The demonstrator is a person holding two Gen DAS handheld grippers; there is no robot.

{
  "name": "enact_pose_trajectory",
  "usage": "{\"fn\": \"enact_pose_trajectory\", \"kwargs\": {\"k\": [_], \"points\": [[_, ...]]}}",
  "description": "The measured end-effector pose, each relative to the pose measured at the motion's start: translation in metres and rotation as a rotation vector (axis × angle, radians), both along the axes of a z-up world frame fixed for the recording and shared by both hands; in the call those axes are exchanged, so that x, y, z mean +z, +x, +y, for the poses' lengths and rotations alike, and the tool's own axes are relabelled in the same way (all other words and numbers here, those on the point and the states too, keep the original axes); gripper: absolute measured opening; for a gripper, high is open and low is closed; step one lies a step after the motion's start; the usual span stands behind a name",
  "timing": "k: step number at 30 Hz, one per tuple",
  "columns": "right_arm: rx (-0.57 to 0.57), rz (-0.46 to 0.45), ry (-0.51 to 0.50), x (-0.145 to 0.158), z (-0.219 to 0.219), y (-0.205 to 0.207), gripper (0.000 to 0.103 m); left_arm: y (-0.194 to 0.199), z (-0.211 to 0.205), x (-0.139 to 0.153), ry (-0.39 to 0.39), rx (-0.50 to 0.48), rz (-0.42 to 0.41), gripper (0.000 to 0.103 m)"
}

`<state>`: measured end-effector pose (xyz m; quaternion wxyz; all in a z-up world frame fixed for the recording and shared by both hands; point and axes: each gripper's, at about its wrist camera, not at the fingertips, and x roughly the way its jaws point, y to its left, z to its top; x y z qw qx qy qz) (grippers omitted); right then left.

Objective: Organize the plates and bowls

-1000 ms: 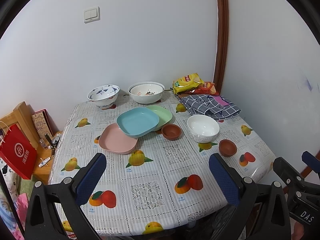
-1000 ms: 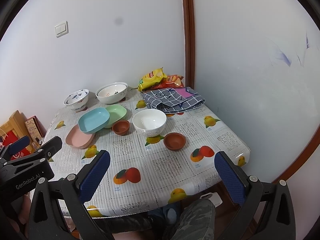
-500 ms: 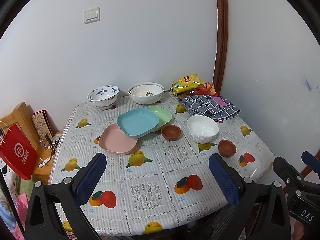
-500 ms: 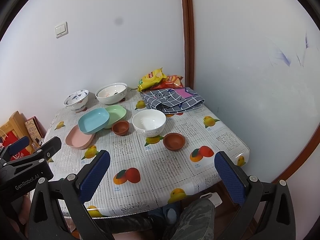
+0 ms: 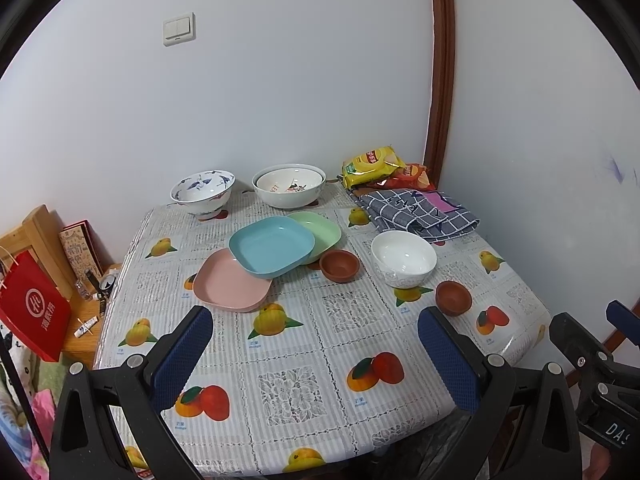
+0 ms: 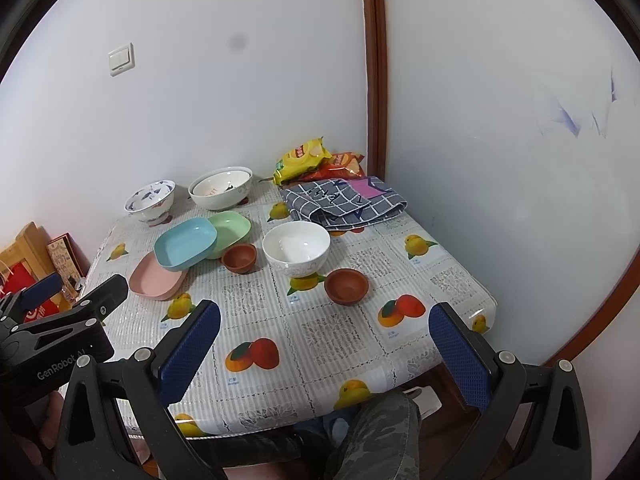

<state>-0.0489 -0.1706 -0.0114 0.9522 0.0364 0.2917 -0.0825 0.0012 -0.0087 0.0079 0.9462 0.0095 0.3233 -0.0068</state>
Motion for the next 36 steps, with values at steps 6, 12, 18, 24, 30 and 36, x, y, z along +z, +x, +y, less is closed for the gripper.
{"fn": "enact_pose_trajectory", "kwargs": {"k": [6, 12, 18, 24, 30, 36], "points": [[0.003, 0.016, 0.002, -0.003, 0.0, 0.009, 0.103, 0.01, 0.003, -0.001, -0.004, 0.007, 0.007, 0.103], [0.024, 0.035, 0.011, -0.01, 0.002, 0.023, 0.103, 0.024, 0.01, -0.003, -0.011, 0.018, 0.015, 0.103], [0.045, 0.006, 0.054, -0.013, 0.003, 0.041, 0.103, 0.046, 0.019, -0.009, -0.013, 0.038, 0.034, 0.103], [0.061, -0.024, 0.106, -0.015, 0.002, 0.068, 0.103, 0.077, 0.036, -0.019, -0.028, 0.063, 0.059, 0.103], [0.052, -0.023, 0.103, -0.023, 0.0, 0.105, 0.103, 0.107, 0.049, -0.031, -0.025, 0.089, 0.077, 0.103], [0.118, 0.072, 0.149, -0.04, 0.007, 0.154, 0.101, 0.142, 0.058, -0.049, -0.022, 0.102, 0.114, 0.101]]}}
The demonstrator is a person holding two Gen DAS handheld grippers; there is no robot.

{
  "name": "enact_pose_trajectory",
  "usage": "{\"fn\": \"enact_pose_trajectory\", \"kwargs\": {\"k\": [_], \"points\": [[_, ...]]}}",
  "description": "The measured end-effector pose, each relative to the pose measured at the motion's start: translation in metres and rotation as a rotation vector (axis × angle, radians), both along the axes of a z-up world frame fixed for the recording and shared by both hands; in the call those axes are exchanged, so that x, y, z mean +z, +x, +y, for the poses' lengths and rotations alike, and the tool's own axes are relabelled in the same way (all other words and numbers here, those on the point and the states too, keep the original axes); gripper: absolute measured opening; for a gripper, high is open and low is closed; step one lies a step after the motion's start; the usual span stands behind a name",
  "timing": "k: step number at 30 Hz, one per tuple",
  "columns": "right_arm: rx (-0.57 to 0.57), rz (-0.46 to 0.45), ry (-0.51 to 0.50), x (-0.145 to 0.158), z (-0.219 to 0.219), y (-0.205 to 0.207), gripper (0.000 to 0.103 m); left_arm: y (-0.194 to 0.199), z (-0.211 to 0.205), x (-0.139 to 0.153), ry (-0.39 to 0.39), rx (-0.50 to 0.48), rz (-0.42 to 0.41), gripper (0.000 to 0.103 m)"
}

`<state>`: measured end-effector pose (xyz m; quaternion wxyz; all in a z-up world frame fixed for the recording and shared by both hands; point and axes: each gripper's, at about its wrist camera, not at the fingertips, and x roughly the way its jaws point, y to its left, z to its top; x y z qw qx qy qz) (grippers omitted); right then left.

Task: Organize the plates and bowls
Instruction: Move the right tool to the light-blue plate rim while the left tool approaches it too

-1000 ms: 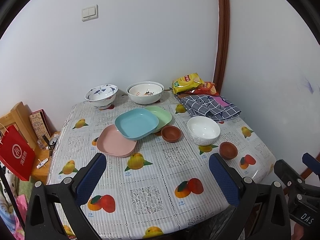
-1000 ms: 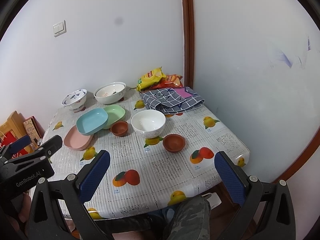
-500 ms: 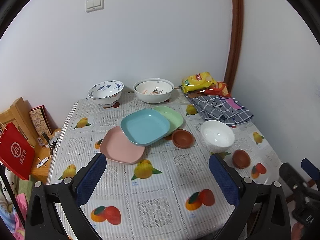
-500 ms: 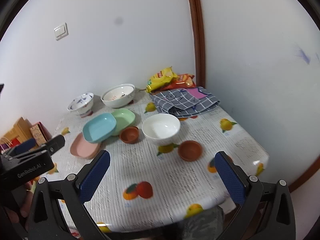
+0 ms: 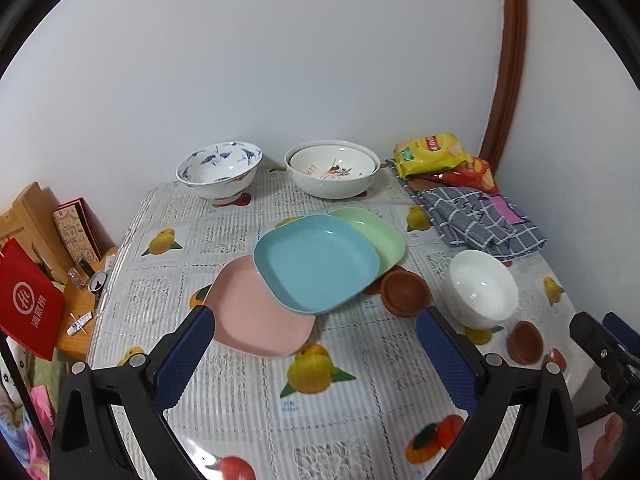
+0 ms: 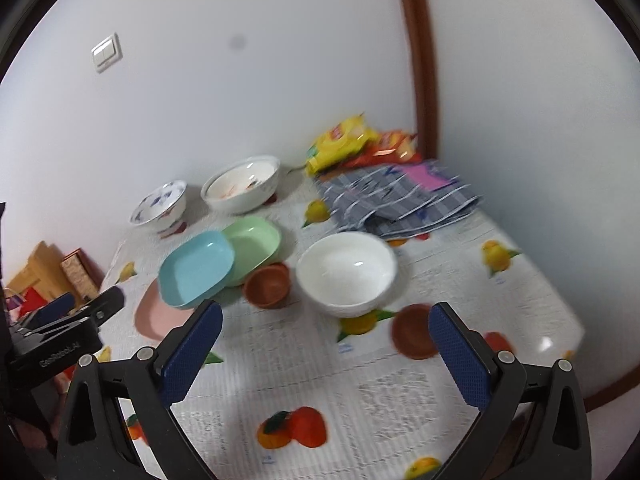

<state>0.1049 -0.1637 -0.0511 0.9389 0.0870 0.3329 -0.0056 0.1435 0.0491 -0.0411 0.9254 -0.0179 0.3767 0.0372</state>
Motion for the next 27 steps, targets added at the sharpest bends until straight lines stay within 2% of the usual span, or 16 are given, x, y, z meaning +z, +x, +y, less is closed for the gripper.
{"fn": "enact_pose_trajectory", "kwargs": {"k": [10, 22, 27], "points": [[0.079, 0.03, -0.102, -0.023, 0.042, 0.063, 0.1, 0.056, 0.025, -0.032, 0.017, 0.045, 0.061, 0.097], [0.18, 0.058, -0.099, -0.055, 0.08, 0.126, 0.1, 0.104, 0.049, -0.059, -0.006, 0.064, 0.096, 0.095], [0.2, 0.072, -0.063, -0.067, 0.088, 0.144, 0.089, 0.12, 0.054, -0.073, -0.013, 0.064, 0.124, 0.089]]}}
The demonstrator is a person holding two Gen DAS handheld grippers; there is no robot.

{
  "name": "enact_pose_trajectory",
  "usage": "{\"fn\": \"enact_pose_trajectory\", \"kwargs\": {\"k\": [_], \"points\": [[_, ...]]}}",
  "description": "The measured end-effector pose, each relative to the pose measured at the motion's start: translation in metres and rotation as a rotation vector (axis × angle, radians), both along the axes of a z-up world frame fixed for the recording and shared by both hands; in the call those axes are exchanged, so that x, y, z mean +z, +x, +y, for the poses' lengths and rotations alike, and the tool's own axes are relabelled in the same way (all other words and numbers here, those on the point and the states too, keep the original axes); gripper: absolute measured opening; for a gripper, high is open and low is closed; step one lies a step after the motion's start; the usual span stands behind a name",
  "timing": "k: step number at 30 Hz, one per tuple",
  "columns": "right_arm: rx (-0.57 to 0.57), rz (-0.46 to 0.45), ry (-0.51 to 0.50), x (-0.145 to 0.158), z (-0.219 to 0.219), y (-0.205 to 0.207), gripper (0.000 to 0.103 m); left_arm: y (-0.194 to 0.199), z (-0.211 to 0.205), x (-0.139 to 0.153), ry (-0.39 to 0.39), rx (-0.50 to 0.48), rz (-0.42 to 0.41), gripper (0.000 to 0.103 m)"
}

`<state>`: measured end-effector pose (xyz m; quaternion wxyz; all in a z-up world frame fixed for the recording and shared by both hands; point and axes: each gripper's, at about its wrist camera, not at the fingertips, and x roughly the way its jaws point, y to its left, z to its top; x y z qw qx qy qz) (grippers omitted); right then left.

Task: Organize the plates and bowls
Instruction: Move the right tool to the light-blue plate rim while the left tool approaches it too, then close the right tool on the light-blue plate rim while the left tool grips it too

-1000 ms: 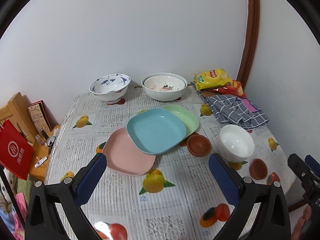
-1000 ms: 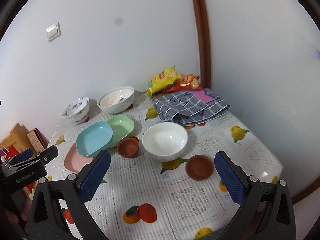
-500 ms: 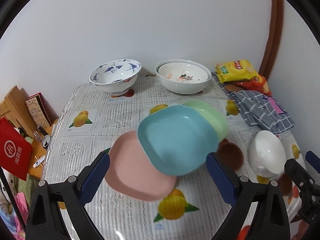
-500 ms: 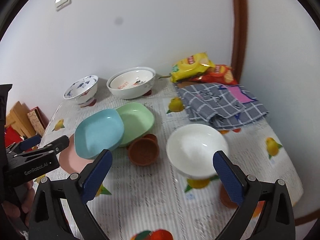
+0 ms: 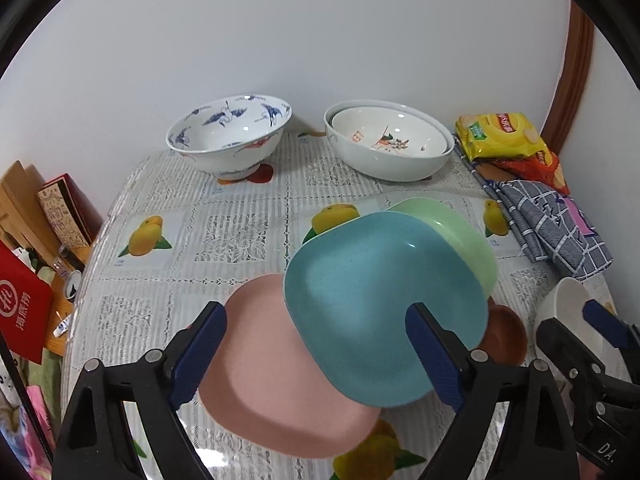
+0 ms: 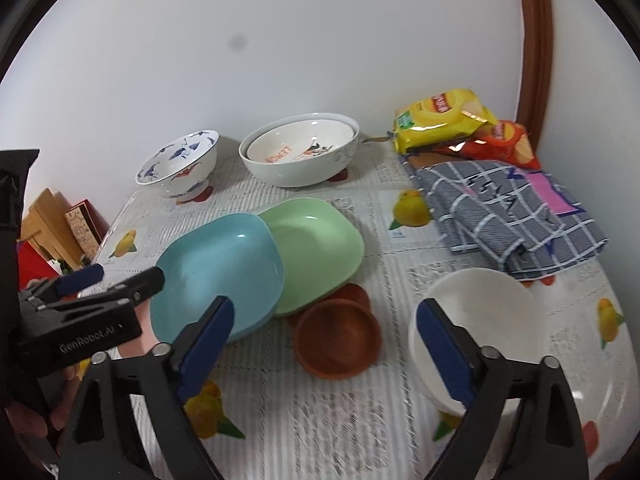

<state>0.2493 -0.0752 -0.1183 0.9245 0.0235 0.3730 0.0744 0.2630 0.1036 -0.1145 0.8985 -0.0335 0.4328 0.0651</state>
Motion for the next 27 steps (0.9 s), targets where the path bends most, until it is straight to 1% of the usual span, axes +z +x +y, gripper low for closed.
{"fn": "enact_pose_trajectory", "kwargs": {"k": [3, 5, 7, 9, 11, 12, 13, 14, 15, 18, 21, 23, 24, 25, 26, 27], "points": [[0.024, 0.027, 0.022, -0.01, 0.007, 0.014, 0.079, 0.009, 0.004, -0.008, -0.006, 0.001, 0.014, 0.084], [0.033, 0.037, 0.027, -0.016, 0.011, 0.021, 0.075, 0.016, 0.007, -0.013, -0.01, 0.003, 0.023, 0.08], [0.035, 0.051, 0.03, -0.024, 0.015, 0.03, 0.066, 0.023, 0.01, -0.019, -0.015, 0.005, 0.036, 0.075], [0.035, 0.075, 0.039, -0.031, 0.017, 0.039, 0.06, 0.029, 0.013, -0.024, -0.03, 0.006, 0.045, 0.072], [0.036, 0.087, 0.05, -0.035, 0.018, 0.045, 0.059, 0.034, 0.016, -0.028, -0.045, 0.008, 0.052, 0.068], [0.036, 0.094, 0.049, -0.038, 0.02, 0.048, 0.056, 0.037, 0.017, -0.03, -0.053, 0.01, 0.054, 0.067], [0.038, 0.099, 0.048, -0.04, 0.02, 0.051, 0.051, 0.039, 0.018, -0.032, -0.059, 0.01, 0.056, 0.063], [0.041, 0.104, 0.048, -0.042, 0.022, 0.054, 0.047, 0.042, 0.018, -0.034, -0.064, 0.008, 0.06, 0.058], [0.043, 0.109, 0.048, -0.044, 0.023, 0.056, 0.042, 0.044, 0.018, -0.036, -0.067, 0.005, 0.065, 0.057], [0.05, 0.126, 0.045, -0.05, 0.027, 0.062, 0.038, 0.048, 0.019, -0.041, -0.08, -0.003, 0.071, 0.049], [0.065, 0.13, 0.037, -0.055, 0.032, 0.063, 0.03, 0.051, 0.021, -0.046, -0.105, -0.001, 0.076, 0.048], [0.071, 0.125, 0.042, -0.056, 0.035, 0.063, 0.026, 0.053, 0.023, -0.049, -0.12, 0.0, 0.074, 0.042], [0.076, 0.123, 0.043, -0.057, 0.036, 0.063, 0.021, 0.054, 0.025, -0.051, -0.129, 0.0, 0.076, 0.041], [0.077, 0.121, 0.043, -0.057, 0.037, 0.063, 0.02, 0.055, 0.026, -0.052, -0.137, -0.002, 0.079, 0.038], [0.074, 0.119, 0.045, -0.057, 0.038, 0.063, 0.019, 0.056, 0.026, -0.053, -0.144, -0.005, 0.082, 0.033], [0.075, 0.121, 0.046, -0.057, 0.038, 0.064, 0.018, 0.056, 0.026, -0.054, -0.152, -0.013, 0.081, 0.031]]}}
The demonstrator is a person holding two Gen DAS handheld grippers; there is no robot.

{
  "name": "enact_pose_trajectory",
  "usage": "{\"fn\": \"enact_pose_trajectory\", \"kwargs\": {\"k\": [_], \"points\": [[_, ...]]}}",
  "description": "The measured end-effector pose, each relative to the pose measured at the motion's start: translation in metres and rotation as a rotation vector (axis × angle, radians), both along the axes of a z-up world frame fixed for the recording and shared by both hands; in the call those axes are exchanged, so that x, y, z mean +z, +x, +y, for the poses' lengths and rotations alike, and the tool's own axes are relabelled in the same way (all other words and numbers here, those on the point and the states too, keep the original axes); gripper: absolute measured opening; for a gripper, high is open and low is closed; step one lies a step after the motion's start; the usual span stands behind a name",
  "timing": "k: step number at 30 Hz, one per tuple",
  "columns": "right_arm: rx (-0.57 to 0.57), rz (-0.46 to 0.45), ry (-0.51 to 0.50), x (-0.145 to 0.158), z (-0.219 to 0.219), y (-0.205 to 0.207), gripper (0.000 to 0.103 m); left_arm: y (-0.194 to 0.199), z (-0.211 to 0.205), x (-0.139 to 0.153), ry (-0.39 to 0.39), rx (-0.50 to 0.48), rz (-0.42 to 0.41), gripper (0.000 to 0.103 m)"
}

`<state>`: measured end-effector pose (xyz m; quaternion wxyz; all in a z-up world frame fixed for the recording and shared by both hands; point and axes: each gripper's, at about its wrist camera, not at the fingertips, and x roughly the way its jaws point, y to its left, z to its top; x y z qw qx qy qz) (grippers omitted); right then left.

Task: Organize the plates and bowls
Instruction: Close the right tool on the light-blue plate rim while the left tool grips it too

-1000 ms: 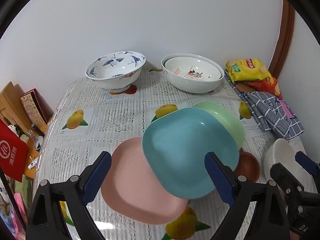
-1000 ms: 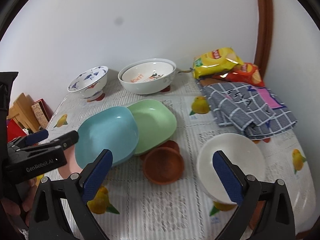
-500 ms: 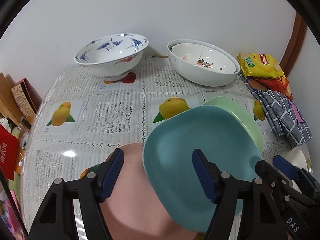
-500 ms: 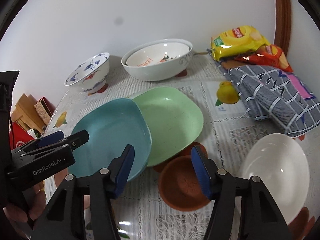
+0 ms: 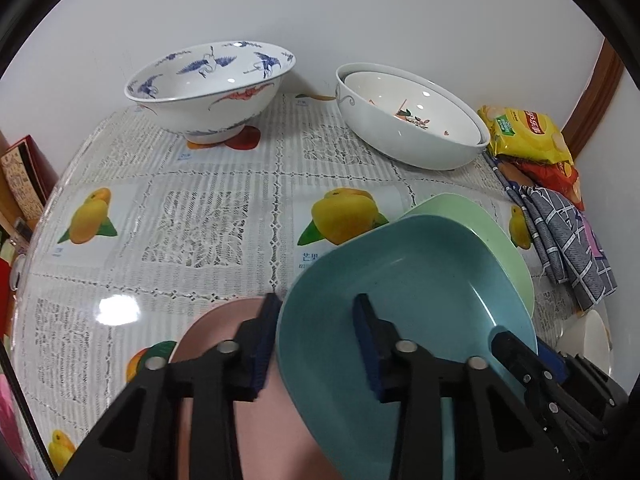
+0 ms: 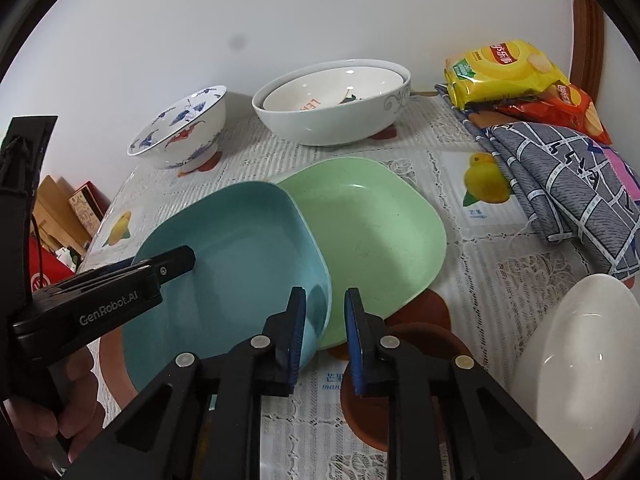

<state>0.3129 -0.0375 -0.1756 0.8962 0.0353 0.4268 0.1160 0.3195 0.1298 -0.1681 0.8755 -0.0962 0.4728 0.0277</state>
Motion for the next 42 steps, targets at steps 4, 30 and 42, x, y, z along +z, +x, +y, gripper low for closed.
{"fn": "enact_pose_trajectory", "kwargs": {"k": [4, 30, 42], "points": [[0.0, 0.013, 0.001, -0.001, 0.003, 0.002, 0.013, 0.001, 0.003, 0.001, -0.005, 0.003, -0.015, 0.02], [-0.101, -0.029, 0.076, 0.063, -0.029, -0.065, 0.009, -0.068, -0.018, 0.08, -0.054, -0.041, -0.108, 0.013], [-0.113, -0.076, 0.076, 0.099, -0.037, -0.113, 0.008, -0.114, -0.03, 0.119, -0.045, -0.033, -0.159, 0.013]]}}
